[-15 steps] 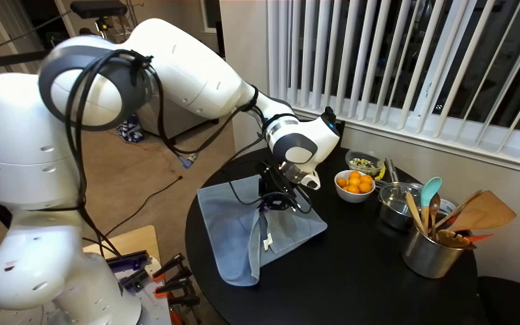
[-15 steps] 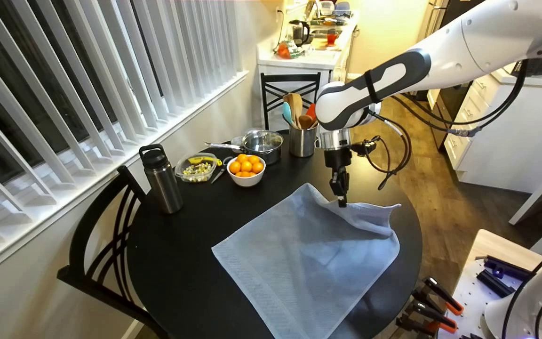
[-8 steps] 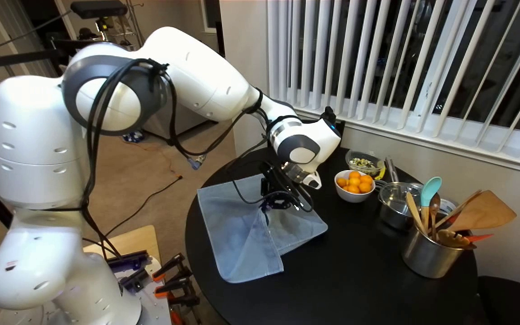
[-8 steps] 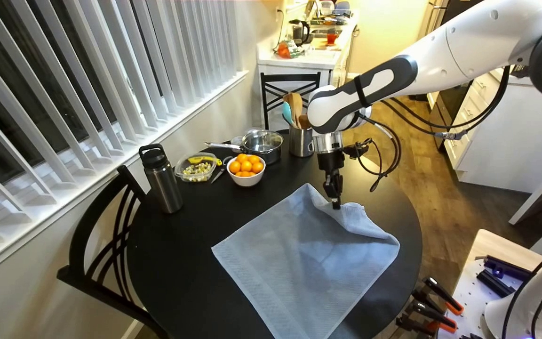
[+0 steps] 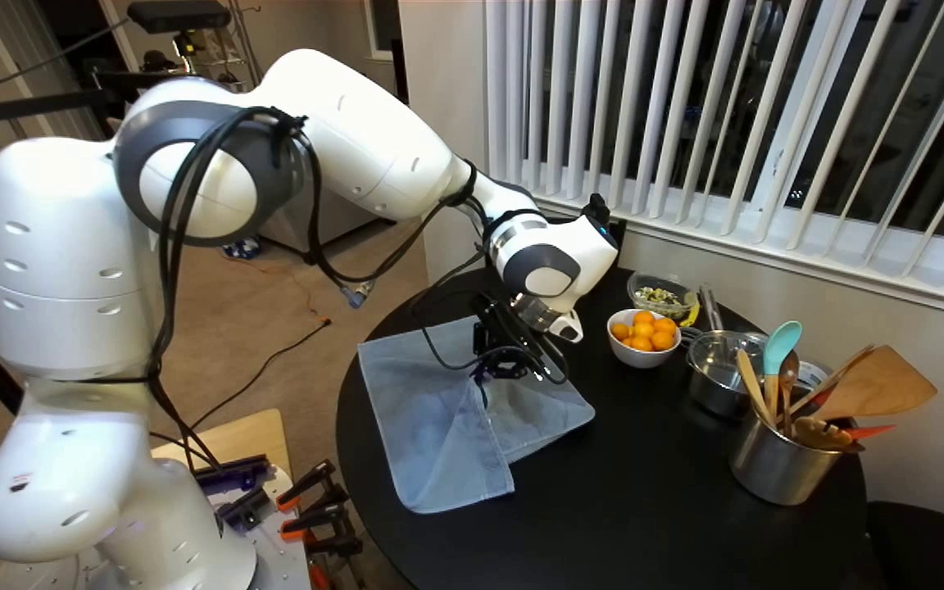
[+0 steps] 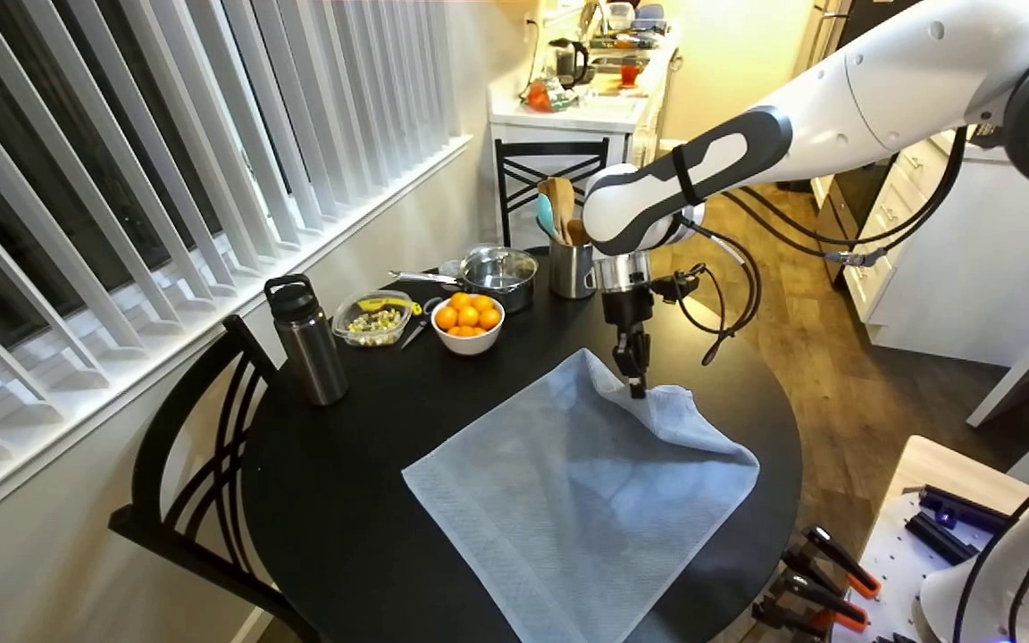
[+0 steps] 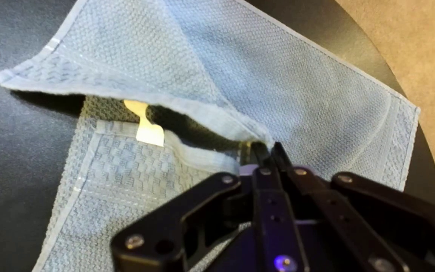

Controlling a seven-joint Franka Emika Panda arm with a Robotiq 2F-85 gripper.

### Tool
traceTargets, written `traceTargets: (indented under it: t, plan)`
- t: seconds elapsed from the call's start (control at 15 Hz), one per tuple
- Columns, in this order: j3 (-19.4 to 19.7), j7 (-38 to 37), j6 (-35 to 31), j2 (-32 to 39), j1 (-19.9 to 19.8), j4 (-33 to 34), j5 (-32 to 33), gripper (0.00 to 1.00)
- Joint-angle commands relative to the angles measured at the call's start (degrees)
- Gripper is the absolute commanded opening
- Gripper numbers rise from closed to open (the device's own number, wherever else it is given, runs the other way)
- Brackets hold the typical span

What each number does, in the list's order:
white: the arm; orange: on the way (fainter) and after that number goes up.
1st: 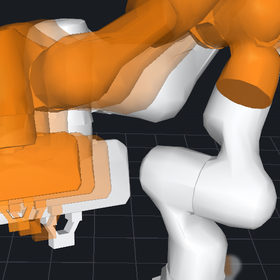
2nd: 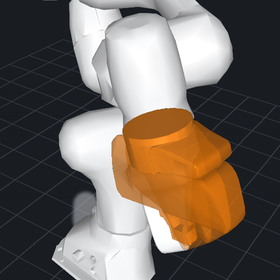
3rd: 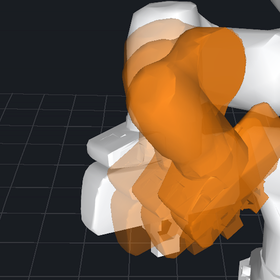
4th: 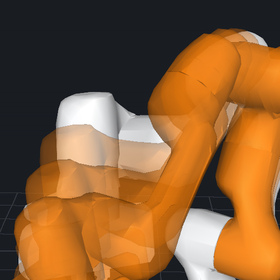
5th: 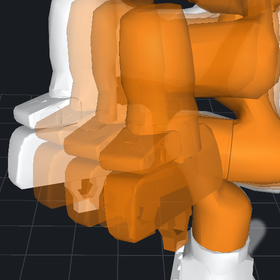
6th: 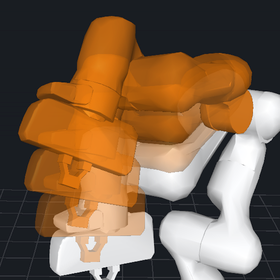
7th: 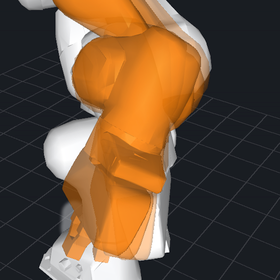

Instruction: Fold the towel on the table

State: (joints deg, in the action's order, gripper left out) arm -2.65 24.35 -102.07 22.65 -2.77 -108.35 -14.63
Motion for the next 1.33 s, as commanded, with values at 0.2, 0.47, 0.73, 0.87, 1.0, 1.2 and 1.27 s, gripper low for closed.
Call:
traceTargets:
  t: [0.2,0.47,0.73,0.87,1.0,1.2,1.27]
  plan:
    - [-6.8,-6.1,-8.5,1.3,6.2,3.2,-4.5,0.02]
    - [-7.9,-16.7,-15.7,5.8,12.5,8.6,-1.6,0.02]
    - [-7.4,-22.8,-14.7,12.2,16.1,14.9,2.7,0.02]
    - [-7.5,-23.8,-13.0,15.6,17.2,18.6,4.2,0.02]
    - [-8.6,-22.0,-10.5,18.4,17.1,21.9,3.8,0.02]
    - [-10.9,-18.7,-6.5,20.6,16.8,25.5,2.4,0.02]
    - [-11.5,-17.5,-4.9,20.8,16.8,26.3,2.5,0.02]
